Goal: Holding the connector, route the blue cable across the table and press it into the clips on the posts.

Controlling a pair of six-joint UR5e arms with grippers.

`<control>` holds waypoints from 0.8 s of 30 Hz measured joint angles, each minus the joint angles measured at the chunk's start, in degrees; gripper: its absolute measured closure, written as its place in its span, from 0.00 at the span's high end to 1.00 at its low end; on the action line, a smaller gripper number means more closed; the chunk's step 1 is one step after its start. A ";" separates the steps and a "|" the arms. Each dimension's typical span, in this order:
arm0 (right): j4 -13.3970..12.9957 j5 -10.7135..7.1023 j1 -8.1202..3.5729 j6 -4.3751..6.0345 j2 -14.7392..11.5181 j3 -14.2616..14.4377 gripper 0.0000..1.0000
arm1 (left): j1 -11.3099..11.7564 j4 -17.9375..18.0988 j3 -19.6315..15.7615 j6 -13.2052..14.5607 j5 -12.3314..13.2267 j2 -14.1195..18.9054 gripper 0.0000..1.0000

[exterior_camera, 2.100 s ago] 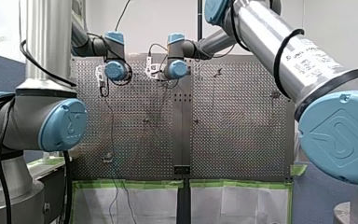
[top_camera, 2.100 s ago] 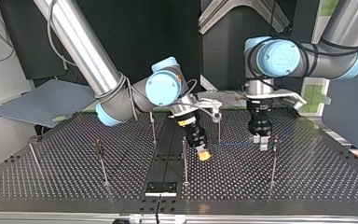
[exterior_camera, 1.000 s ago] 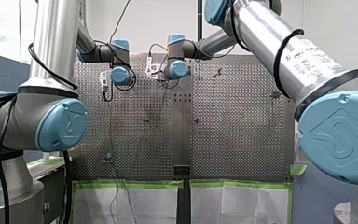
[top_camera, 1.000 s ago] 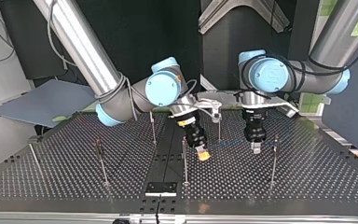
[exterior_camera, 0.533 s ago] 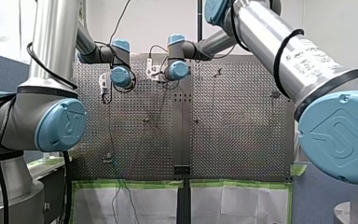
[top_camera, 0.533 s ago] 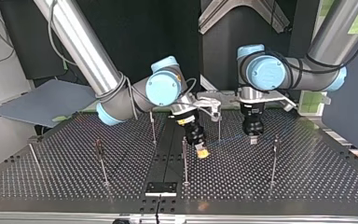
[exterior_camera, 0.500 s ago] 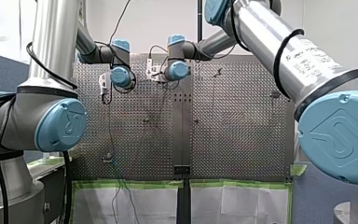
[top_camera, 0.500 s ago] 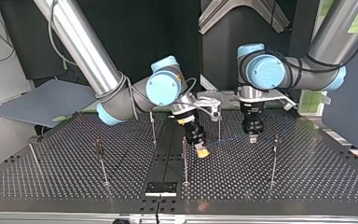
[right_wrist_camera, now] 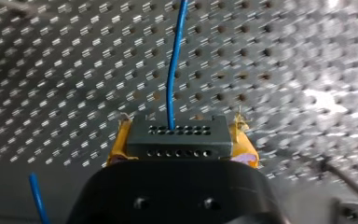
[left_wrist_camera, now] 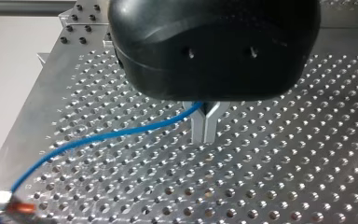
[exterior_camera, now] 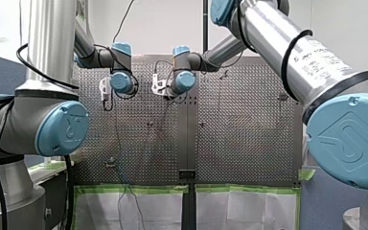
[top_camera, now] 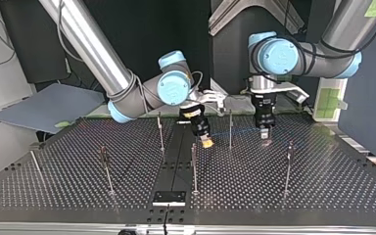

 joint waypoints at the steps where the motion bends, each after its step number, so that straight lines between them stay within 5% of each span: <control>1: 0.10 0.38 0.00 -0.04 -0.01 0.43 0.00 | -0.01 0.57 -0.61 -0.18 0.05 -0.10 0.00; 12: 0.20 1.47 0.27 -0.24 -0.89 5.48 0.00 | -0.71 4.73 -6.22 -0.28 -0.16 -4.74 0.00; 24: -0.03 1.70 0.89 -0.96 -1.22 10.55 0.00 | -1.21 8.10 -11.57 -0.55 2.29 -8.03 0.00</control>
